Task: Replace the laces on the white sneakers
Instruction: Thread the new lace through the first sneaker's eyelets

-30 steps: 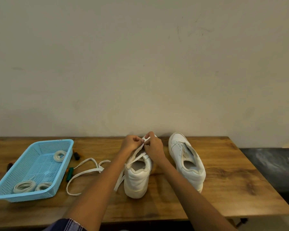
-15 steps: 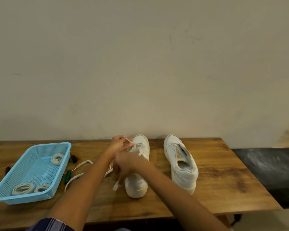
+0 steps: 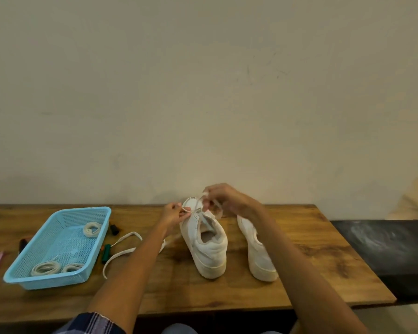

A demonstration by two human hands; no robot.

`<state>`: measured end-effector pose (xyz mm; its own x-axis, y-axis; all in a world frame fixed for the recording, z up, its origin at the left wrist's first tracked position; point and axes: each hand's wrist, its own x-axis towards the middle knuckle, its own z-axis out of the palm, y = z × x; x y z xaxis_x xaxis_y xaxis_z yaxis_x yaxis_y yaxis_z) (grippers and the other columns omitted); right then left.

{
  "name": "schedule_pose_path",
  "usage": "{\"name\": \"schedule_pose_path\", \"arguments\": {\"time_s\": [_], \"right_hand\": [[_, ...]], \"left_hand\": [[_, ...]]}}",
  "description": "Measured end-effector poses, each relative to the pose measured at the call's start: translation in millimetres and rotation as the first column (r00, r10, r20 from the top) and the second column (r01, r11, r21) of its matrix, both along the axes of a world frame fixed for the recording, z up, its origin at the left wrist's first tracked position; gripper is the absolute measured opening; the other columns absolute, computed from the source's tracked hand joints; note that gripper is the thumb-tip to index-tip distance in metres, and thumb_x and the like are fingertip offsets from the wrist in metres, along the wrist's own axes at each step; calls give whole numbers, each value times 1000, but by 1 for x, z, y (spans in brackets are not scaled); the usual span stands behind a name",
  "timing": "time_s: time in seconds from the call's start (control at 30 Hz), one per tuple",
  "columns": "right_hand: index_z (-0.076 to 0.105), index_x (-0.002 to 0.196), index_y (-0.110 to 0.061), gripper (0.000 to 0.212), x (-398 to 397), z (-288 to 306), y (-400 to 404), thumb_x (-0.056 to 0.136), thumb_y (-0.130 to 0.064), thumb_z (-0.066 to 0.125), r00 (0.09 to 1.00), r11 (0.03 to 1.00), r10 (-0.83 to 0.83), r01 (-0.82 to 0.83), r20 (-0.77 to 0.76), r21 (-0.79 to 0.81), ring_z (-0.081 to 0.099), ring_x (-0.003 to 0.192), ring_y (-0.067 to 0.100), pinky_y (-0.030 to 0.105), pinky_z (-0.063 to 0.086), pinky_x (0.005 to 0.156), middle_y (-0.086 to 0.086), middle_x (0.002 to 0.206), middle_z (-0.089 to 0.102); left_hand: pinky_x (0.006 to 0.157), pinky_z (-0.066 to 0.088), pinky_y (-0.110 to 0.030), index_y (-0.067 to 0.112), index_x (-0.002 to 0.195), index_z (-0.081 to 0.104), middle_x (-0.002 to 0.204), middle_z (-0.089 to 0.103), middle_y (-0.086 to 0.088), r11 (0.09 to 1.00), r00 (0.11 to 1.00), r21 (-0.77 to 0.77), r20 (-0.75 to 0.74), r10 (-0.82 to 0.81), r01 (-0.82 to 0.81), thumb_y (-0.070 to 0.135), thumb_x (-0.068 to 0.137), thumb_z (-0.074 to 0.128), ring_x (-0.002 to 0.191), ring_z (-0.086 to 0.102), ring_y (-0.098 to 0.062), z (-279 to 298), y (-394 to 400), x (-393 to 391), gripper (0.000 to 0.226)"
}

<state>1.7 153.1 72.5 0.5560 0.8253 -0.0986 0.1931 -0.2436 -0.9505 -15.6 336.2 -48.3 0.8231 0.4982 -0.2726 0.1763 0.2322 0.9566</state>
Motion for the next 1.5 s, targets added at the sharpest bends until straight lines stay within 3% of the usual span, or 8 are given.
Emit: {"name": "schedule_pose_path", "arguments": {"time_s": [0.27,0.57,0.67,0.73,0.93,1.17,1.4,1.5], "right_hand": [[59,93,-14,37,10,67,-35,63,-23,79,940,709,169,94,-297,699,55,61,16,33,49,77,-2,59,55],[49,72,-8,21,37,22,-20,90,3,48,601,389,-146,765,-786,513,56,54,13,23,55,51,3,69,46],[58,80,-8,9,37,2,-19,88,-5,56,764,738,-594,642,-252,207,42,44,8,16,29,37,2,69,46],[63,86,-5,17,32,-11,-17,87,-21,65,905,873,-336,403,262,-274,39,50,9,18,30,43,2,67,49],[69,91,-18,27,-16,-35,9,76,-39,76,873,815,323,-60,365,-576,53,74,7,20,42,65,-6,83,61],[64,113,-6,31,-50,-66,58,85,-19,67,533,668,518,237,669,-705,61,103,26,35,49,87,10,112,65],[73,76,-22,23,-13,-12,-10,90,-34,59,991,995,0,13,134,-97,61,82,10,22,44,71,-7,83,69],[67,82,-10,21,6,12,-39,83,-27,55,894,880,-54,253,-445,401,69,85,16,16,46,53,2,83,71]], "left_hand": [[89,48,-33,-9,115,46,121,56,-30,999,999,29,29,17,-18,9,101,36,97,59,-31,3,-8,0,25],[83,51,-32,-6,122,44,118,61,-23,994,994,41,-17,105,-104,11,102,34,106,60,-33,5,-11,6,28],[80,51,-33,-7,119,46,109,62,-24,990,990,22,-19,142,-141,12,103,32,92,60,-29,-1,-9,11,28],[69,54,-26,-9,111,51,102,62,-22,987,987,57,-42,155,-153,13,103,33,78,60,-21,-7,-6,14,29],[55,49,-14,8,70,51,92,64,-19,961,999,275,-38,31,-20,-1,92,53,66,56,-15,-6,-7,14,24],[53,50,-8,2,85,55,71,60,-5,883,994,458,-33,-101,105,-20,76,62,61,59,-2,1,-3,-2,25],[65,47,-24,14,66,61,66,59,-1,877,999,478,41,33,-49,-7,77,69,67,55,-17,-14,-7,-2,25],[67,48,-24,4,75,68,69,61,-3,876,996,475,55,64,-82,-5,78,70,71,56,-18,-14,-10,0,9]]}}
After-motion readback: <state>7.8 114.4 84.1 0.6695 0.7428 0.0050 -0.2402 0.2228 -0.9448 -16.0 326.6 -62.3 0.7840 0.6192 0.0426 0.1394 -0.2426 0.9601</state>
